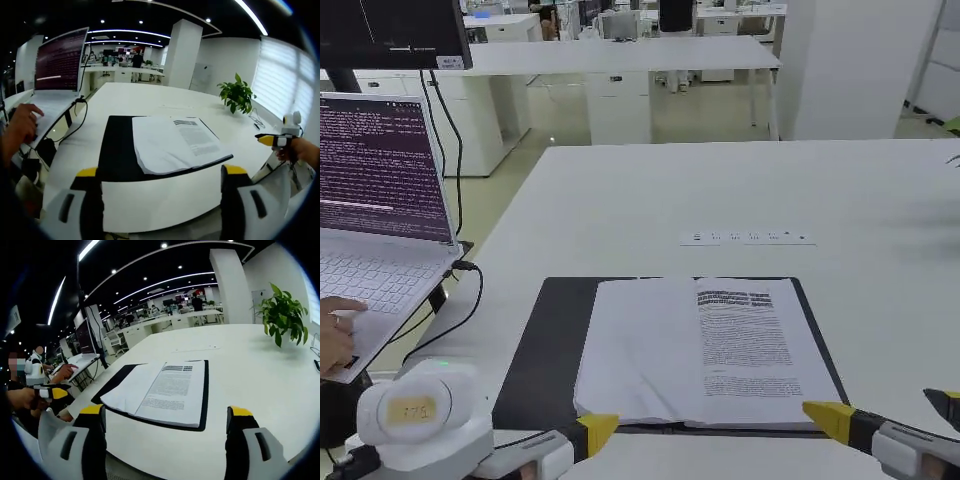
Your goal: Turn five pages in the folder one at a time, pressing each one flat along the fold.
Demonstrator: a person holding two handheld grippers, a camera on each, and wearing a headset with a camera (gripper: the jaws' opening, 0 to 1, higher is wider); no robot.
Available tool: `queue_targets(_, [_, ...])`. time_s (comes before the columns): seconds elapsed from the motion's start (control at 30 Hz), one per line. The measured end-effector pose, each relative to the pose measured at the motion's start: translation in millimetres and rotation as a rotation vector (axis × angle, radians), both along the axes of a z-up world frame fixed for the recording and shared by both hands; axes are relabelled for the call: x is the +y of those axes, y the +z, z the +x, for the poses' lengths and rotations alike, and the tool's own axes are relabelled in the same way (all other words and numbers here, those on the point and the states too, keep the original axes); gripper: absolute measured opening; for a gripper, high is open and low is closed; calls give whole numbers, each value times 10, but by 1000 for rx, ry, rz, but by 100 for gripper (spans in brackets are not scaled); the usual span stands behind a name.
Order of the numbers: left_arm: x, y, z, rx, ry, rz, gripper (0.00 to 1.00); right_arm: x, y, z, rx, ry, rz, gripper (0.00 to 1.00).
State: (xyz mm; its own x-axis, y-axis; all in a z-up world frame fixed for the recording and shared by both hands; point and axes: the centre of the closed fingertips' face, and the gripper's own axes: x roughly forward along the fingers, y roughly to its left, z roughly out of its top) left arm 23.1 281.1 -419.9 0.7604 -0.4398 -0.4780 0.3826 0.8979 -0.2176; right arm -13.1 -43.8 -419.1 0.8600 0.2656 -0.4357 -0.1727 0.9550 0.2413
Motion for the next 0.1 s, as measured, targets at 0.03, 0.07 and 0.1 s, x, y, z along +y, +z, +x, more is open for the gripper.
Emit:
queue_targets(0.03, [9, 10, 9, -5, 3, 2, 99, -13, 3, -4, 2, -4, -1, 100])
queue_targets(0.07, [11, 16, 14, -10, 3, 5, 99, -25, 8, -9, 2, -6, 1, 100])
queue_targets(0.1, [17, 20, 19, -14, 4, 10, 99, -40, 18, -11, -3, -8, 3, 100])
